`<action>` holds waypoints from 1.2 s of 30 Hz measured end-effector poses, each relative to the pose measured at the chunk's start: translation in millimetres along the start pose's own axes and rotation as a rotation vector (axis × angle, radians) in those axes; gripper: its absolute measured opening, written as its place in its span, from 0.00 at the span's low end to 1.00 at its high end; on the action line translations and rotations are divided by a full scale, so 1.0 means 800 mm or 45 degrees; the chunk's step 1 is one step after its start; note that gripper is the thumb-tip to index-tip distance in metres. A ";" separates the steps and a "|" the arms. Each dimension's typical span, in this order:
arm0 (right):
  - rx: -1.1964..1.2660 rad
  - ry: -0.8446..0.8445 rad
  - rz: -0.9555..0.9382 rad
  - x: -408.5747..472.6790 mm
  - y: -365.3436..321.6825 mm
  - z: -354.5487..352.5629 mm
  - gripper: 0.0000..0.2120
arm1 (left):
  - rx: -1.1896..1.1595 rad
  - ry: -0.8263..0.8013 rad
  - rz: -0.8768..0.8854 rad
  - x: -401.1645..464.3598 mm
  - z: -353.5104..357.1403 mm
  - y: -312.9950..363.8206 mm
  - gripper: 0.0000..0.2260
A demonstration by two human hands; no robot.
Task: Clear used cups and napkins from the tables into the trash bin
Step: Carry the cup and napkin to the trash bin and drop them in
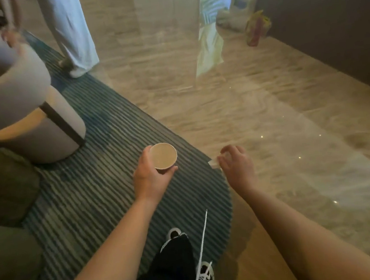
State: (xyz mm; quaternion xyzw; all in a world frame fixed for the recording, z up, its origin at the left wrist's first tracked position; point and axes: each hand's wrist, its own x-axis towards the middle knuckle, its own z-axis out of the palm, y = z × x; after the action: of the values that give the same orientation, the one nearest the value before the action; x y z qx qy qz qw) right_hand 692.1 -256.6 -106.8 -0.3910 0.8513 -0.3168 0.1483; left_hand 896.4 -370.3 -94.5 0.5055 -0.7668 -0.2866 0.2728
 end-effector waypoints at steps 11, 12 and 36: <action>0.080 -0.206 -0.111 0.335 -0.079 0.115 0.05 | -0.010 0.112 -0.164 0.300 0.051 -0.054 0.35; 0.075 -0.232 -0.135 0.371 -0.095 0.126 0.06 | -0.002 0.124 -0.191 0.332 0.050 -0.059 0.35; 0.036 -0.452 -0.506 1.145 -0.456 0.425 0.06 | 0.008 0.496 -0.561 1.100 0.001 -0.228 0.36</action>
State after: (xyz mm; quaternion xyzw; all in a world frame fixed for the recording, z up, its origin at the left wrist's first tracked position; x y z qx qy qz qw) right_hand 475.3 -1276.5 -128.5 -0.5979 0.7139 -0.2781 0.2356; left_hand 709.3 -1249.4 -112.9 0.7063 -0.5726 -0.2341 0.3443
